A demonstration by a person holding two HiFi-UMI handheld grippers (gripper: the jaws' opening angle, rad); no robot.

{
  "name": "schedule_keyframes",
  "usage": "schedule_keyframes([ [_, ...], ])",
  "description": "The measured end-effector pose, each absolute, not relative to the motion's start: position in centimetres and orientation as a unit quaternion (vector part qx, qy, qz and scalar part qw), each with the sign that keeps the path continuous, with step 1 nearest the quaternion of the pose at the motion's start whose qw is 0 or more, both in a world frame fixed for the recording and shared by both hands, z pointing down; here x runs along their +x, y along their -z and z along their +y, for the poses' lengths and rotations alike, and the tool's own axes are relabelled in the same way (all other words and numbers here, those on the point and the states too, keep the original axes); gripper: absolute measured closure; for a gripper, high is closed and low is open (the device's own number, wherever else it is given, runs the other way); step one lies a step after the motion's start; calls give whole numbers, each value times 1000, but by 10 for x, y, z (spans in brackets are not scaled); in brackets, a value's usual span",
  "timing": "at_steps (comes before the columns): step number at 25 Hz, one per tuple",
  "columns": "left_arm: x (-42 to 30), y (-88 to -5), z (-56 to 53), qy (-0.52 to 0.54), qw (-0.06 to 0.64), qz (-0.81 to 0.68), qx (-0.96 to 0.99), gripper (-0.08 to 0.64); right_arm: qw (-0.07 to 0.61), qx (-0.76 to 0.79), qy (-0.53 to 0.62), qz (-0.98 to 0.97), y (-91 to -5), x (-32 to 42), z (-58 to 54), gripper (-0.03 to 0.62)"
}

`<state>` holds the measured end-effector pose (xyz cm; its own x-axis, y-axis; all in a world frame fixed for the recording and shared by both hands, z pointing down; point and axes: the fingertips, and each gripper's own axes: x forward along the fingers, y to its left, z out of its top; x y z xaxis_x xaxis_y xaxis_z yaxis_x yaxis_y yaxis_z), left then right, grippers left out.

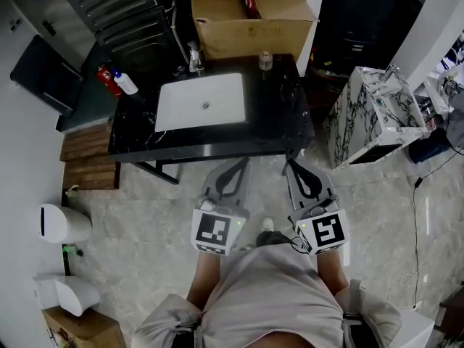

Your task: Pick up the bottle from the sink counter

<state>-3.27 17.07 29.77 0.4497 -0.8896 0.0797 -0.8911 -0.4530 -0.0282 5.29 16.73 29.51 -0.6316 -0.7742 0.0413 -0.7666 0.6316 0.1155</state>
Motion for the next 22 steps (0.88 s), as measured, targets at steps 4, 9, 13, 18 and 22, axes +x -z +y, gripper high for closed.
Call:
schedule_keyframes([
  [4,-25,-295,152,-45,7,-529,847,558,41,419,41,-906,-294,59,148,597],
  [9,-13,-293,132,-49,4,-534,844,558,37,411,41,-910,-292,69,126,597],
  [13,-9,-291,118,-54,0,-536,842,558,34,410,36,-911,-291,74,112,597],
  [18,-6,-289,100,-51,-2,-537,842,558,31,409,37,-911,-292,77,93,597],
  [22,-4,-291,84,-51,-4,-535,843,558,32,410,38,-911,-293,78,78,597],
])
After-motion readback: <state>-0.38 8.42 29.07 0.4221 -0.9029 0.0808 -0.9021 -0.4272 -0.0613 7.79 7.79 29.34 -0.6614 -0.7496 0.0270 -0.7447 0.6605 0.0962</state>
